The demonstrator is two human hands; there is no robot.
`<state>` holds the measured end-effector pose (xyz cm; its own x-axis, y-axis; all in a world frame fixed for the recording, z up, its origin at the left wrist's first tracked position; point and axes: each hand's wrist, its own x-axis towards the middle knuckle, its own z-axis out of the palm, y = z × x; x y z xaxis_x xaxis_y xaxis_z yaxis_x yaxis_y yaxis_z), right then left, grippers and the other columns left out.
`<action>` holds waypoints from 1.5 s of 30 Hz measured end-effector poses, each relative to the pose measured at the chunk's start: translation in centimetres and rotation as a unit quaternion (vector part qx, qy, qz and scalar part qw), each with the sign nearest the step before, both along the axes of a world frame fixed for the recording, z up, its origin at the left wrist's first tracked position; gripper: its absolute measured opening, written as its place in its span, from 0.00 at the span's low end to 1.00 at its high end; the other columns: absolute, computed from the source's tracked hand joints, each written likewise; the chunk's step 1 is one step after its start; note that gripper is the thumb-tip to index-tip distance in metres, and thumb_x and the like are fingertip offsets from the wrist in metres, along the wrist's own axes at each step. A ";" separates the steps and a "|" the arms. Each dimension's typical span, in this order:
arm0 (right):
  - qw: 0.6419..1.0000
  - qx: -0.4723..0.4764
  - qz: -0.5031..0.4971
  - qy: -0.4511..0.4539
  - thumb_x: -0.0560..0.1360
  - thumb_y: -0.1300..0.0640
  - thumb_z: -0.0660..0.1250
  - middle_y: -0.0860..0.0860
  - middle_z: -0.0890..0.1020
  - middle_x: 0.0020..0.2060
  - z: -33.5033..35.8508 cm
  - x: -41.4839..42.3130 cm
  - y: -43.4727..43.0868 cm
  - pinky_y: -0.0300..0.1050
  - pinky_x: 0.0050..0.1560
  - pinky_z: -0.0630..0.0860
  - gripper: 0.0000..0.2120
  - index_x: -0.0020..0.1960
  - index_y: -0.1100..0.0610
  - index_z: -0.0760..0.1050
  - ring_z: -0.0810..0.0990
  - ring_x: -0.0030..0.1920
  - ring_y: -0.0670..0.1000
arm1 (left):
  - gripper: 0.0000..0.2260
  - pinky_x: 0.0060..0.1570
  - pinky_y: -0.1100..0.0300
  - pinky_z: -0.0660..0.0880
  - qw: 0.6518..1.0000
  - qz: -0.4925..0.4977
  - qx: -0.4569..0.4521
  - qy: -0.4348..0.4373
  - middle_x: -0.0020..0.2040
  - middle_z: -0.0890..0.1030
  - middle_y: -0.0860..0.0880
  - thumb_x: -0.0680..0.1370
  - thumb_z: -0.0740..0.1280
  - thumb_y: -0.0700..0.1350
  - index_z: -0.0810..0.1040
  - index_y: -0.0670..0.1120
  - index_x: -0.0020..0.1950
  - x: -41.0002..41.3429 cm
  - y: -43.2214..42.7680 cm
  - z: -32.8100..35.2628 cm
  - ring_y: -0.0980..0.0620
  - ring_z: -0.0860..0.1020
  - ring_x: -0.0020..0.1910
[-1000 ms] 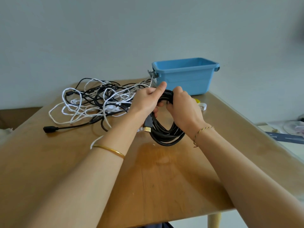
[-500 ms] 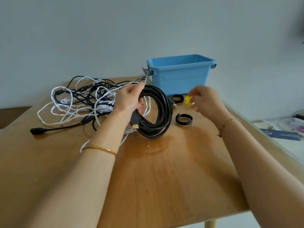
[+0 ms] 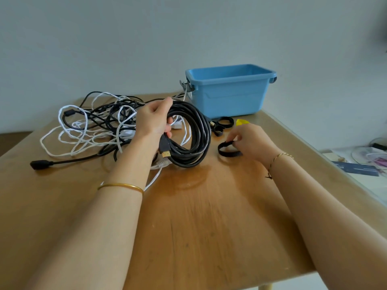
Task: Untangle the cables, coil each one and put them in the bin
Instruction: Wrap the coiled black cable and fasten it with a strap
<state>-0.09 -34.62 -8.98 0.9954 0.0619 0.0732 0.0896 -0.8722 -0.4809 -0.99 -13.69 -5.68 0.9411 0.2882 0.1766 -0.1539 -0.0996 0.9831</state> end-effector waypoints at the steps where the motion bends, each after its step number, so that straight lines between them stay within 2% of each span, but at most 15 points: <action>1: 1.000 0.011 0.008 -0.005 0.73 0.58 0.67 0.58 0.76 0.52 0.0 0.0 0.0 0.46 0.43 0.71 0.07 0.50 0.51 0.79 0.73 0.56 0.61 | 0.12 0.22 0.63 0.67 1.000 0.005 -0.001 -0.001 0.28 0.71 0.48 0.78 0.63 0.47 0.71 0.46 0.35 0.0 0.0 0.0 0.53 0.63 0.22; 3: 1.000 0.015 0.009 -0.018 0.73 0.61 0.64 0.57 0.77 0.53 0.0 0.0 0.0 0.48 0.45 0.74 0.08 0.46 0.51 0.80 0.72 0.56 0.61 | 0.12 0.23 0.62 0.68 1.000 0.014 -0.003 -0.003 0.28 0.72 0.49 0.78 0.63 0.47 0.72 0.46 0.35 0.0 0.0 0.0 0.54 0.64 0.21; 6: 0.997 0.031 -0.024 -0.062 0.71 0.69 0.56 0.55 0.77 0.55 -0.3 0.5 -0.1 0.43 0.36 0.68 0.21 0.34 0.44 0.76 0.74 0.46 0.58 | 0.12 0.25 0.61 0.68 1.000 0.017 -0.014 -0.003 0.29 0.72 0.49 0.78 0.63 0.47 0.72 0.47 0.36 0.1 0.1 0.0 0.55 0.64 0.20; 10: 0.992 0.076 -0.057 -0.088 0.72 0.71 0.54 0.56 0.77 0.50 -0.1 0.3 -0.4 0.42 0.40 0.66 0.19 0.43 0.51 0.77 0.73 0.44 0.56 | 0.12 0.24 0.61 0.68 1.000 0.018 -0.012 -0.006 0.29 0.72 0.48 0.78 0.63 0.48 0.72 0.47 0.35 0.2 -0.1 -0.2 0.55 0.64 0.19; 13: 0.993 0.062 -0.061 -0.073 0.71 0.71 0.54 0.55 0.76 0.44 0.2 0.0 -0.3 0.42 0.37 0.67 0.19 0.40 0.51 0.77 0.72 0.41 0.55 | 0.13 0.24 0.61 0.68 1.000 0.021 -0.011 -0.009 0.29 0.72 0.48 0.79 0.63 0.48 0.72 0.46 0.35 0.2 -0.2 -0.2 0.56 0.64 0.19; 16: 0.997 0.035 -0.047 -0.049 0.72 0.69 0.57 0.55 0.76 0.47 0.1 -0.1 -0.1 0.42 0.37 0.67 0.16 0.40 0.52 0.77 0.73 0.44 0.55 | 0.11 0.23 0.62 0.69 0.999 0.025 -0.032 -0.005 0.29 0.72 0.49 0.79 0.63 0.48 0.73 0.48 0.37 0.0 -0.1 -0.1 0.56 0.64 0.19; 19: 0.999 0.032 -0.024 -0.019 0.75 0.64 0.59 0.59 0.76 0.52 -0.1 -0.3 0.0 0.39 0.31 0.67 0.11 0.43 0.52 0.77 0.75 0.48 0.57 | 0.11 0.23 0.63 0.69 0.998 0.038 -0.044 -0.003 0.30 0.72 0.49 0.79 0.63 0.49 0.73 0.48 0.38 0.0 0.1 0.0 0.56 0.65 0.19; 22: 0.998 0.055 -0.019 -0.016 0.76 0.66 0.57 0.59 0.76 0.52 0.0 -0.5 0.1 0.39 0.30 0.71 0.13 0.44 0.52 0.78 0.75 0.49 0.59 | 0.11 0.24 0.60 0.69 0.998 0.044 -0.044 -0.005 0.30 0.73 0.48 0.79 0.63 0.49 0.73 0.48 0.37 -0.1 0.0 0.0 0.55 0.65 0.19; 26: 0.987 0.151 -0.014 -0.044 0.75 0.70 0.53 0.53 0.77 0.36 0.8 -1.3 0.6 0.35 0.24 0.68 0.17 0.39 0.53 0.75 0.74 0.25 0.49 | 0.11 0.24 0.60 0.70 0.998 0.043 -0.041 -0.014 0.30 0.72 0.48 0.79 0.63 0.48 0.74 0.48 0.38 -0.1 -0.3 -0.1 0.57 0.65 0.18; 28: 0.975 0.213 -0.013 -0.056 0.75 0.70 0.53 0.51 0.75 0.32 1.3 -1.8 0.7 0.36 0.23 0.68 0.17 0.40 0.53 0.75 0.71 0.20 0.46 | 0.11 0.23 0.61 0.69 0.998 0.045 -0.034 -0.020 0.29 0.72 0.48 0.79 0.63 0.48 0.73 0.48 0.37 -0.1 -0.3 -0.2 0.57 0.65 0.18; 32: 0.930 0.367 0.014 -0.027 0.77 0.69 0.61 0.56 0.80 0.39 2.3 -2.8 1.2 0.36 0.27 0.75 0.08 0.53 0.62 0.76 0.80 0.26 0.46 | 0.13 0.22 0.62 0.68 0.998 0.055 -0.017 -0.033 0.28 0.72 0.49 0.79 0.63 0.47 0.72 0.46 0.35 -0.1 -0.5 -0.3 0.56 0.65 0.17; 36: 0.876 0.477 0.065 0.004 0.73 0.72 0.66 0.60 0.79 0.43 2.8 -3.8 1.9 0.41 0.42 0.82 0.09 0.53 0.68 0.74 0.83 0.40 0.53 | 0.14 0.22 0.62 0.69 0.997 0.062 -0.001 -0.046 0.29 0.73 0.49 0.80 0.63 0.49 0.72 0.46 0.35 -0.1 -0.8 -0.5 0.57 0.66 0.17; 38: 0.886 0.457 0.084 -0.016 0.70 0.74 0.68 0.60 0.80 0.43 2.9 -4.1 2.3 0.42 0.46 0.81 0.10 0.49 0.66 0.76 0.82 0.43 0.54 | 0.14 0.24 0.62 0.68 0.997 0.059 -0.002 -0.054 0.28 0.72 0.50 0.80 0.63 0.50 0.73 0.46 0.35 -0.1 -1.0 -0.6 0.56 0.66 0.19; 40: 0.907 0.407 0.101 -0.049 0.69 0.74 0.70 0.59 0.82 0.42 2.9 -4.4 2.8 0.40 0.46 0.81 0.10 0.48 0.64 0.78 0.83 0.40 0.51 | 0.16 0.26 0.61 0.67 0.996 0.061 -0.002 -0.069 0.28 0.71 0.50 0.80 0.63 0.49 0.71 0.47 0.32 -0.1 -1.1 -0.7 0.56 0.66 0.21; 45: 0.939 0.286 0.171 -0.083 0.74 0.70 0.66 0.54 0.81 0.34 2.9 -4.8 4.3 0.35 0.38 0.79 0.06 0.50 0.65 0.78 0.81 0.30 0.44 | 0.15 0.27 0.59 0.68 0.994 0.052 0.002 -0.091 0.26 0.72 0.51 0.79 0.63 0.49 0.72 0.47 0.33 -0.2 -1.7 -0.7 0.54 0.67 0.22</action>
